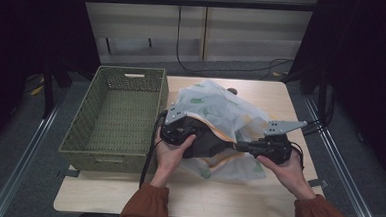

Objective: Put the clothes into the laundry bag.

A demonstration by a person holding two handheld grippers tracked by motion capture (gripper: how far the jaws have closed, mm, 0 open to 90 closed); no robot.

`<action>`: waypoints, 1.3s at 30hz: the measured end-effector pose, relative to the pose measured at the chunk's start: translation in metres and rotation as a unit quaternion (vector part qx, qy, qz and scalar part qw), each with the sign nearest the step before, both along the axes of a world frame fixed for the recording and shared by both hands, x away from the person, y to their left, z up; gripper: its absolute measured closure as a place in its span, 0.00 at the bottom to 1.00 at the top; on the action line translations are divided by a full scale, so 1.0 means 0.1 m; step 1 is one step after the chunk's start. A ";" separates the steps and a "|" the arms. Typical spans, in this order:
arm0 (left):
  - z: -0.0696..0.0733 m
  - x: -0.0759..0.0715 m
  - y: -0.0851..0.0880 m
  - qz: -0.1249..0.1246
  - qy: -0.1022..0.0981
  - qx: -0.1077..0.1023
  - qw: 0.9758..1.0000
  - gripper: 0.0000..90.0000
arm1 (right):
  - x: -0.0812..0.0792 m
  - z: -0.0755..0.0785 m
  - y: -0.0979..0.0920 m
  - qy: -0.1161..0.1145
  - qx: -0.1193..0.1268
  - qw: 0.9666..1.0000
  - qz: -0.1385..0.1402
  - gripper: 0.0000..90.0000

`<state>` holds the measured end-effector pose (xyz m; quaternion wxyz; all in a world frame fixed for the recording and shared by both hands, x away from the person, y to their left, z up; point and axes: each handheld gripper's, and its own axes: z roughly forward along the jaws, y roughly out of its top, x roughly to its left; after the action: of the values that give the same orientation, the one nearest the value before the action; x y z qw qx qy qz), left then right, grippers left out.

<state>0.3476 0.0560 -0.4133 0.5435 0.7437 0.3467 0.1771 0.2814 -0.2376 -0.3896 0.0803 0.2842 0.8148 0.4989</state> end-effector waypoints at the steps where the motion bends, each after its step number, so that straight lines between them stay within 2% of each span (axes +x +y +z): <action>1: 0.00 0.01 -0.01 0.003 -0.005 0.002 1.000 0.85 | -0.02 0.04 0.03 0.001 0.011 1.000 0.008 1.00; 2: -0.01 0.02 -0.03 0.005 -0.007 0.004 1.000 0.85 | -0.04 0.08 0.06 0.000 0.021 1.000 0.014 1.00; 3: -0.05 0.04 -0.06 0.002 -0.008 0.017 1.000 0.84 | -0.05 0.12 0.09 -0.002 0.029 0.999 0.020 1.00; 4: -0.08 0.05 -0.10 0.001 -0.006 0.023 1.000 0.84 | -0.05 0.15 0.11 -0.006 0.026 0.999 0.021 1.00; 5: -0.15 0.06 -0.16 -0.011 0.001 0.027 1.000 0.84 | -0.04 0.14 0.11 -0.006 0.025 1.000 0.018 1.00; 6: -0.21 0.05 -0.22 -0.016 0.004 0.035 0.999 0.84 | -0.01 0.11 0.10 0.004 0.029 0.999 0.015 1.00; 7: -0.27 0.04 -0.27 -0.030 0.005 0.040 0.999 0.84 | 0.01 0.06 0.09 0.011 0.025 1.000 0.009 1.00; 10: -0.43 0.00 -0.42 -0.047 0.025 0.061 0.997 0.83 | 0.07 -0.15 0.04 0.041 0.007 0.999 -0.002 1.00; 11: -0.48 -0.01 -0.47 -0.054 0.032 0.072 0.995 0.83 | 0.07 -0.15 0.04 0.041 0.007 0.999 -0.002 1.00; 12: -0.55 -0.03 -0.52 -0.061 0.035 0.075 0.995 0.83 | 0.08 -0.25 0.02 0.055 -0.005 0.998 -0.008 1.00; 14: -0.66 -0.06 -0.60 -0.072 0.042 0.093 0.992 0.83 | 0.08 -0.29 0.01 0.055 -0.015 0.998 -0.013 1.00; 15: -0.71 -0.07 -0.61 -0.076 0.043 0.082 0.993 0.82 | 0.09 -0.33 -0.01 0.058 -0.019 0.998 -0.014 0.99; 16: -0.72 -0.09 -0.62 -0.077 0.041 0.085 0.993 0.82 | 0.09 -0.35 -0.03 0.062 -0.021 0.998 -0.018 0.98; 17: -0.73 -0.10 -0.63 -0.080 0.040 0.082 0.993 0.81 | 0.09 -0.37 -0.05 0.058 -0.029 0.998 -0.026 0.94; 19: -0.72 -0.12 -0.64 -0.085 0.041 0.084 0.992 0.80 | 0.10 -0.36 -0.06 0.055 -0.027 0.998 -0.031 0.83; 20: -0.73 -0.14 -0.65 -0.088 0.043 0.079 0.992 0.80 | 0.11 -0.35 -0.05 0.050 -0.029 0.998 -0.035 0.80; 22: -0.72 -0.19 -0.68 -0.106 0.042 0.087 0.990 0.78 | 0.11 -0.29 -0.03 0.037 -0.031 0.998 -0.036 0.73; 23: -0.71 -0.22 -0.70 -0.115 0.039 0.090 0.989 0.76 | 0.11 -0.24 0.00 0.023 -0.038 0.998 -0.045 0.67; 25: -0.71 -0.29 -0.72 -0.126 0.045 0.079 0.988 0.75 | 0.12 -0.22 0.01 0.020 -0.039 0.998 -0.047 0.66; 27: -0.72 -0.33 -0.75 -0.141 0.043 0.071 0.987 0.72 | 0.13 -0.19 0.05 0.008 -0.049 0.997 -0.053 0.60; 29: -0.72 -0.36 -0.76 -0.158 0.049 0.059 0.985 0.65 | 0.16 -0.18 0.09 0.001 -0.064 0.996 -0.057 0.59; 30: -0.71 -0.38 -0.77 -0.162 0.047 0.063 0.984 0.62 | 0.17 -0.19 0.11 -0.002 -0.074 0.995 -0.060 0.59; 31: -0.70 -0.39 -0.77 -0.167 0.046 0.066 0.983 0.58 | 0.18 -0.21 0.12 -0.001 -0.074 0.995 -0.062 0.59; 32: -0.70 -0.40 -0.78 -0.170 0.045 0.060 0.983 0.53 | 0.20 -0.23 0.14 0.005 -0.072 0.996 -0.058 0.62; 33: -0.69 -0.40 -0.77 -0.173 0.044 0.059 0.982 0.45 | 0.22 -0.27 0.18 0.006 -0.093 0.994 -0.055 0.70; 34: -0.68 -0.40 -0.76 -0.181 0.042 0.055 0.981 0.45 | 0.22 -0.27 0.18 0.006 -0.093 0.994 -0.055 0.70; 35: -0.65 -0.41 -0.72 -0.190 0.040 0.060 0.979 0.41 | 0.22 -0.30 0.20 0.009 -0.100 0.993 -0.056 0.78; 36: -0.63 -0.42 -0.68 -0.194 0.036 0.056 0.979 0.37 | 0.23 -0.34 0.20 0.013 -0.105 0.993 -0.055 0.87; 37: -0.59 -0.43 -0.64 -0.202 0.033 0.061 0.977 0.34 | 0.24 -0.37 0.20 0.016 -0.108 0.992 -0.058 0.90; 38: -0.55 -0.45 -0.60 -0.196 0.034 0.050 0.979 0.28 | 0.25 -0.40 0.19 0.022 -0.111 0.992 -0.057 0.95; 39: -0.51 -0.46 -0.54 -0.194 0.029 0.049 0.979 0.24 | 0.25 -0.43 0.18 0.025 -0.113 0.992 -0.056 0.96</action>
<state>0.3016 0.0023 -0.4641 0.5203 0.8274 0.2018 0.0637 0.3067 -0.2194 -0.4326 0.1190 0.3309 0.8504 0.3914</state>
